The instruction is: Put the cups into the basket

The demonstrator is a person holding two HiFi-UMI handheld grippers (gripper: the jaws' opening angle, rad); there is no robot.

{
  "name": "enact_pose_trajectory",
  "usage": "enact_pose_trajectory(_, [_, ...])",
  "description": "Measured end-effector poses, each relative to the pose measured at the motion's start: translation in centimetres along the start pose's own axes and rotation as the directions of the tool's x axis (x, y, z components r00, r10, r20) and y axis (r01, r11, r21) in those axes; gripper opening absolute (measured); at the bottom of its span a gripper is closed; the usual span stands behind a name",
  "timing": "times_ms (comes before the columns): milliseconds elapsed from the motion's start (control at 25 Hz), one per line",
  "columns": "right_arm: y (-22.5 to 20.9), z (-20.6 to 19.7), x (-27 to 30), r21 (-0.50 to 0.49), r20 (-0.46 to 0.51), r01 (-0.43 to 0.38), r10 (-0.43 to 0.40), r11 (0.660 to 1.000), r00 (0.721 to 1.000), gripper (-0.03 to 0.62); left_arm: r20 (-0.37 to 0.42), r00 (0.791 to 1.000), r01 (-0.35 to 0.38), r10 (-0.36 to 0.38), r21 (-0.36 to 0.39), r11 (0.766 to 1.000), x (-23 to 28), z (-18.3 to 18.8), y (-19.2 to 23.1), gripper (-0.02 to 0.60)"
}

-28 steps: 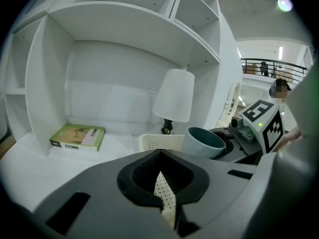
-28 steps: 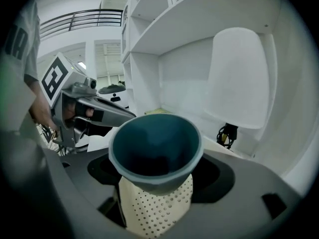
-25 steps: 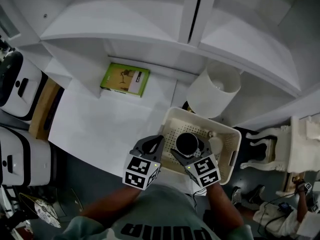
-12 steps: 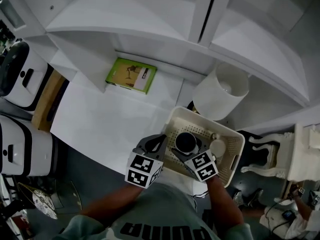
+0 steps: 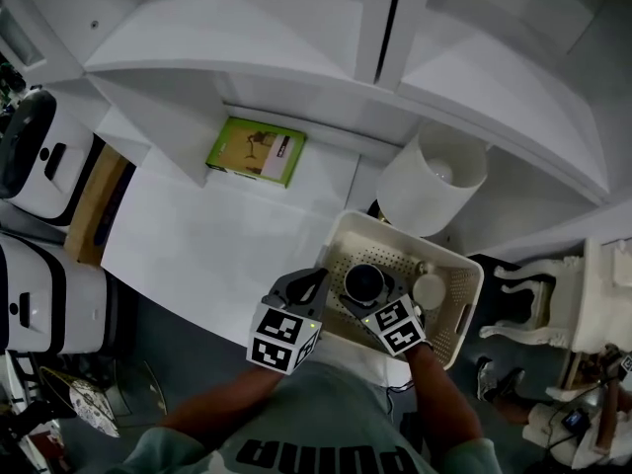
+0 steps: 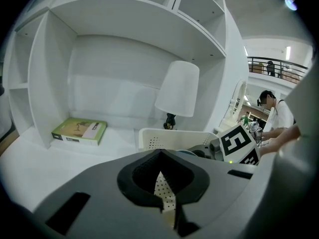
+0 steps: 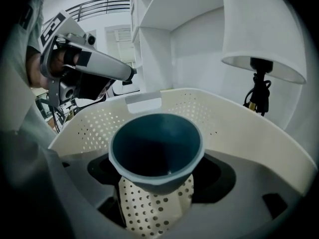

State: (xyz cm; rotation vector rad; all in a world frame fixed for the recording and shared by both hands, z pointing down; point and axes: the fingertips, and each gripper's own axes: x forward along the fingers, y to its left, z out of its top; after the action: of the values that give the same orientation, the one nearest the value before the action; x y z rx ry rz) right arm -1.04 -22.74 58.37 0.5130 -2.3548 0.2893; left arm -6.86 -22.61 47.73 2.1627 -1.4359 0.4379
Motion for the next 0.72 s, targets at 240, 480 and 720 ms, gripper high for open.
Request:
enact_pose_trajectory(240, [0.2, -1.1, 0.2, -0.019, -0.013, 0.002, -0.002, 1.000, 1.000, 0.393, -0.001, 1.000, 0.011, -0.011, 0.009, 1.000, 0.0, 0.0, -0.2, 0.006])
enact_pose_trajectory(480, [0.3, -1.8, 0.0, -0.038, -0.042, 0.003, -0.004, 0.999, 0.999, 0.393, -0.003, 1.000, 0.022, -0.022, 0.019, 1.000, -0.2, 0.1, -0.3, 0.006])
enact_pose_trajectory(720, [0.5, -2.4, -0.3, -0.044, -0.097, -0.014, 0.010, 0.999, 0.995, 0.394, -0.005, 0.999, 0.041, -0.041, 0.032, 0.999, -0.3, 0.1, -0.6, 0.006])
